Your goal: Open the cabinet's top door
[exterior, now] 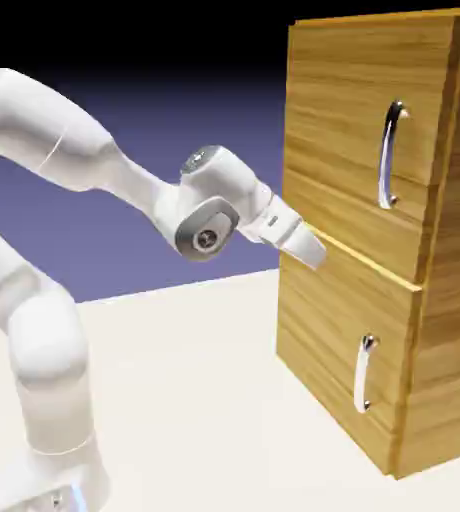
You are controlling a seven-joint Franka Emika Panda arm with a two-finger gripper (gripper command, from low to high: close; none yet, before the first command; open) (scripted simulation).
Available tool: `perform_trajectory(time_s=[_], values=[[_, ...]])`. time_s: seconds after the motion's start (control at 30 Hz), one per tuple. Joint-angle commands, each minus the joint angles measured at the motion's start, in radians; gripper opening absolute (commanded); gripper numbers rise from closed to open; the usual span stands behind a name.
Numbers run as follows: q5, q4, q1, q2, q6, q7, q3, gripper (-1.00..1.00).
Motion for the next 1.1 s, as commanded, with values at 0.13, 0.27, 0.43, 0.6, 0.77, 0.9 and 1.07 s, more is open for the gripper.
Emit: perform_trajectory(time_s=[0.13,0.27,0.43,0.6,0.77,0.9,1.07], values=[[-0.218,0.045,0.061,-0.033,0.007,0.16,-0.08,0.0],[-0.392,0.081,0.11,-0.06,0.013,0.287,-0.144,0.0],[-0.609,0.127,0.171,-0.094,0.02,0.447,-0.224,0.0],[-0.827,0.172,0.232,-0.127,0.026,0.607,-0.304,0.0],[-1.044,0.217,0.293,-0.161,0.033,0.766,-0.384,0.0],[-1.218,0.253,0.342,-0.187,0.039,0.894,-0.449,0.0],[-1.435,0.298,0.403,-0.221,0.046,1.054,-0.529,0.0]])
